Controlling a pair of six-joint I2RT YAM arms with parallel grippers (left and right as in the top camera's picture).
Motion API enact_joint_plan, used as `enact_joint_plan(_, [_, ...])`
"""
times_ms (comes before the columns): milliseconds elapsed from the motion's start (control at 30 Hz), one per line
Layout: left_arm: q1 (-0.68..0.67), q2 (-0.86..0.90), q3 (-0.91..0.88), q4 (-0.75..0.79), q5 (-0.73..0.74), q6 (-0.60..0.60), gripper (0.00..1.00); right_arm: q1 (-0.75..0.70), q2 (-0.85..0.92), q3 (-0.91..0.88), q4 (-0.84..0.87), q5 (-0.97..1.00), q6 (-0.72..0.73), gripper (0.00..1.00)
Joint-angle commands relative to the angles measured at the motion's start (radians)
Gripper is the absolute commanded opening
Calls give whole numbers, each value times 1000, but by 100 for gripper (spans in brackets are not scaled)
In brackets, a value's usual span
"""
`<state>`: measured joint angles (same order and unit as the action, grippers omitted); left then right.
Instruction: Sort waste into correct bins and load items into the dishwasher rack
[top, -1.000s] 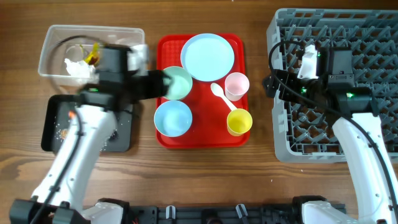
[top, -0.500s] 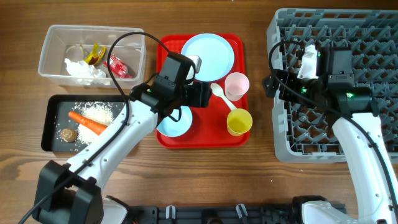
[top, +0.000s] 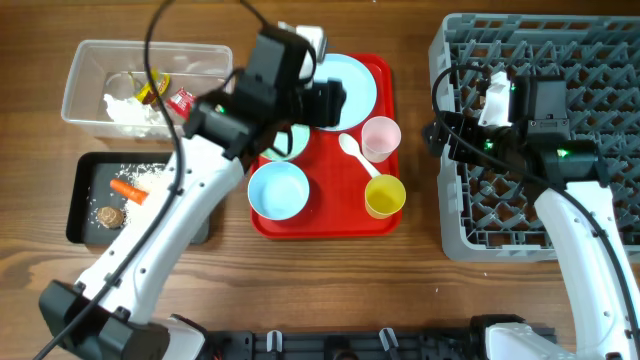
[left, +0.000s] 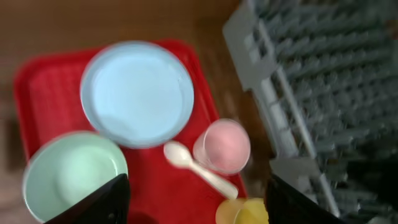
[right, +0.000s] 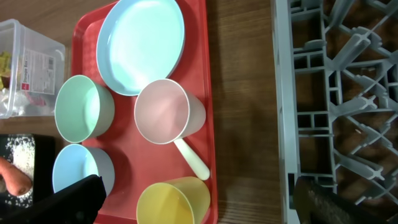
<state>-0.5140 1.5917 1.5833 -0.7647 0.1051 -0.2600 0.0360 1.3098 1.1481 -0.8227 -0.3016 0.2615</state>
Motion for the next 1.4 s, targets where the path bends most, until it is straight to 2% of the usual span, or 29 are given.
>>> enact_joint_plan(0, [32,105,155,-69,-84,69,73,4,11,14,2,14,4,99])
enact_joint_plan(200, [122,328,366,-147,-73,123,74,4,11,14,-1,14,4,100])
enact_joint_plan(400, [144,481,407,-180,-21,126,73,4,11,14,-2,14,4,100])
enact_joint_plan(567, [133,476,407,-204,-24,124,77,4,11,15,6,14,0,100])
enact_joint_plan(800, [128,472,393,-464,-16,122,79,4,11,15,15,14,0,100])
enact_joint_plan(1100, [98,471,346,-456,-18,121,77,6,11,15,35,-26,0,100])
enact_joint_plan(1267, [183,447,346,-488,-43,6,82,72,11,15,81,-71,28,97])
enact_joint_plan(1367, [277,399,346,-501,-34,-11,84,143,18,16,130,-72,82,96])
